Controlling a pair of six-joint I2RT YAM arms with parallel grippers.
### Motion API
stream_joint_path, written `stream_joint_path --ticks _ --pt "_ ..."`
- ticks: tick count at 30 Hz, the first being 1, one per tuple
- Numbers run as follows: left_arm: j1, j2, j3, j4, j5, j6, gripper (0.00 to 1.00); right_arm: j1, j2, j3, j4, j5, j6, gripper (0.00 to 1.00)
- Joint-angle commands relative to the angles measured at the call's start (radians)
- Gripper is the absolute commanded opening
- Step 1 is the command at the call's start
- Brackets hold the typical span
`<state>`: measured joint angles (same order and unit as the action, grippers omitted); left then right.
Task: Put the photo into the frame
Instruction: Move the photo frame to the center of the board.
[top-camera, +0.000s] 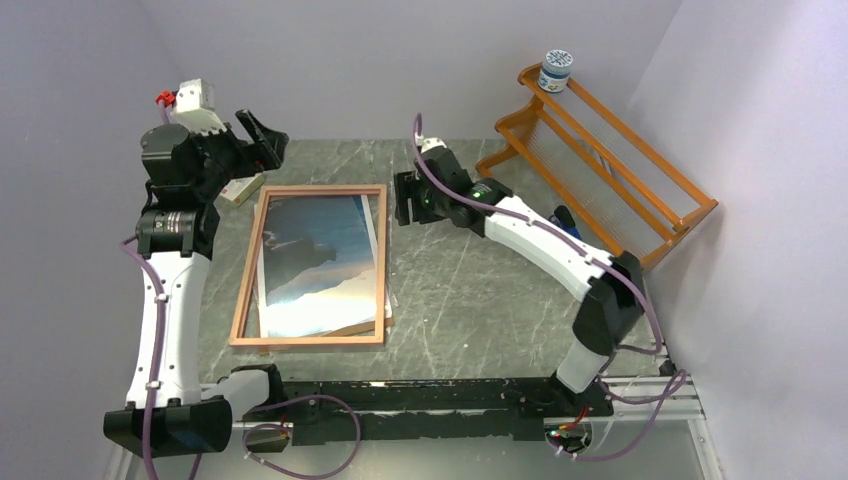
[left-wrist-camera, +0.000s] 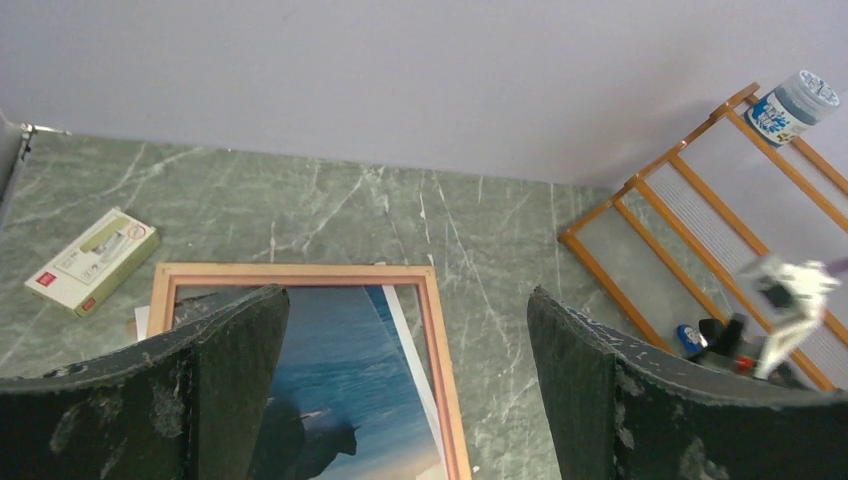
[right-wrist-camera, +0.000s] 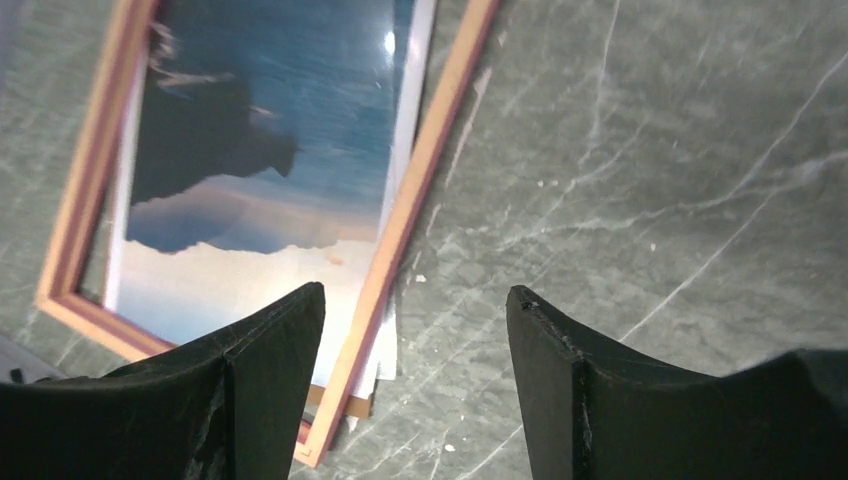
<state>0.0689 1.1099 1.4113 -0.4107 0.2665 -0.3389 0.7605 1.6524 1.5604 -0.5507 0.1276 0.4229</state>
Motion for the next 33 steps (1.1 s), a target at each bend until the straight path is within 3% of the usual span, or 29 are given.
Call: stream_joint_path --ticks 1,7,13,23,33 --pt "0.002 -0.012 -0.035 0.057 0.035 -0.048 0.95 -0.025 0.103 0.018 -0.083 -0.042 0.085 0.71" --pt "0.002 -0.027 -0.059 0.024 0.059 -0.042 0.95 -0.023 0.196 -0.030 -0.043 -0.064 0.144 0.83" --pt "0.002 -0.022 -0.076 -0.029 -0.017 -0.056 0.95 -0.016 0.343 0.069 -0.060 -0.146 0.148 0.82" --pt "0.002 -0.021 -0.097 -0.064 -0.111 -0.059 0.95 0.020 0.493 0.158 0.001 -0.273 0.209 0.67" --pt "0.003 -0.037 -0.122 -0.076 -0.142 -0.068 0.95 0.047 0.598 0.250 -0.120 -0.139 0.237 0.43"
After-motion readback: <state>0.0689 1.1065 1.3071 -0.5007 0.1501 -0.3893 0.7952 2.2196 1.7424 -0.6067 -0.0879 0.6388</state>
